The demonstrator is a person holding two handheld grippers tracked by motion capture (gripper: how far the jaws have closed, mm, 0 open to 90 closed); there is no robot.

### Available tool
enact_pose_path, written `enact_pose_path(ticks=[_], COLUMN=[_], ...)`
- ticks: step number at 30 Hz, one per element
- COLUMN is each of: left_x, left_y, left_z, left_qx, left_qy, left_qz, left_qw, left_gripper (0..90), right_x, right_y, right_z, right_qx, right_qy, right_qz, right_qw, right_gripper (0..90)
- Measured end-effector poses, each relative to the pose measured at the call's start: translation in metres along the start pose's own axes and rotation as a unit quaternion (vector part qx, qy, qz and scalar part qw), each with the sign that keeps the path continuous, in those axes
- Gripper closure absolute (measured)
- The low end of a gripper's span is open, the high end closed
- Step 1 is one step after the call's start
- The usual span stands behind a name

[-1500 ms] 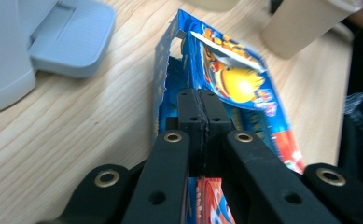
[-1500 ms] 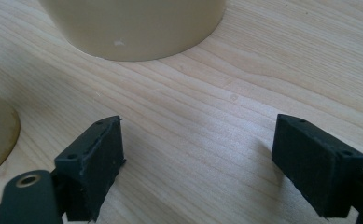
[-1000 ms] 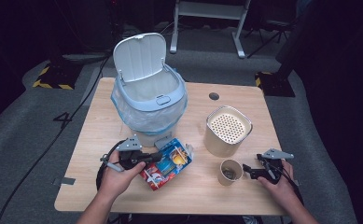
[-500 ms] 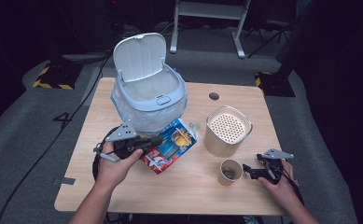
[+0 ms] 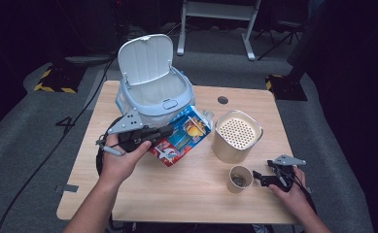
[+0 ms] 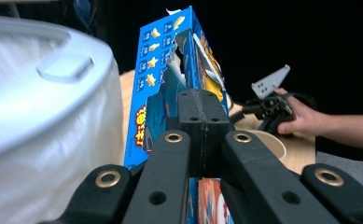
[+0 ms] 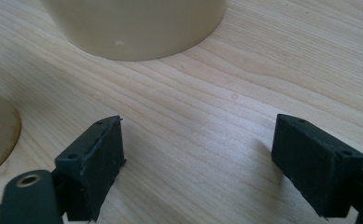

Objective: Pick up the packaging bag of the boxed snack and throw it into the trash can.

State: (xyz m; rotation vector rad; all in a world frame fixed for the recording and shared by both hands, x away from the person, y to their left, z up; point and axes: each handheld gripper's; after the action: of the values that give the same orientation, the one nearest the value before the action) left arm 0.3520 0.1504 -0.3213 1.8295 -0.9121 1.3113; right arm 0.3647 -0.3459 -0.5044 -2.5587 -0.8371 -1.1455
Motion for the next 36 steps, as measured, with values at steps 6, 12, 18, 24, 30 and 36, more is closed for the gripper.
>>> enact_pose_path(ticks=[6, 12, 18, 24, 30, 36], left_x=[0.02, 0.035, 0.058, 0.071, 0.086, 0.092], left_y=[-0.003, -0.005, -0.007, -0.013, -0.023, -0.032], left_z=[-0.006, -0.009, -0.014, -0.018, -0.02, -0.02], left_qx=[0.007, 0.011, 0.019, 0.03, 0.051, 0.063], left_qy=[0.024, 0.039, 0.056, 0.067, 0.082, 0.107], left_qz=[0.006, 0.008, 0.025, 0.029, 0.033, 0.027], left_qw=[0.9997, 0.9991, 0.9979, 0.9969, 0.9948, 0.9919], left_gripper=[90.0, 90.0, 90.0, 90.0, 90.0, 90.0], right_x=[0.0, 0.0, 0.0, 0.0, 0.0, 0.0], right_y=[0.0, 0.0, 0.0, 0.0, 0.0, 0.0], right_z=[0.0, 0.0, 0.0, 0.0, 0.0, 0.0], right_qx=[0.002, 0.001, 0.001, 0.001, 0.001, 0.001], right_qy=[0.0, 0.0, 0.0, 0.0, 0.0, 0.0], right_qz=[-0.001, -0.001, -0.001, -0.001, -0.001, -0.001], right_qw=[1.0, 1.0, 1.0, 1.0, 1.0, 1.0], right_gripper=[17.1, 17.0, 17.0, 17.0, 17.0, 17.0])
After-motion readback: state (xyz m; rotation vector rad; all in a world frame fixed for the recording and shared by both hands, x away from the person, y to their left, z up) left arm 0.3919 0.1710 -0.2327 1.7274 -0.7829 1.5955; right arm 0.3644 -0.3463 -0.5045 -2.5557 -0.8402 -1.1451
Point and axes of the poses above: each handheld gripper's, and its own axes: z roughly forward along the jaws, x roughly out of its top, y roughly to its right, and after that the axes turned 2 degrees about -z, right-handed
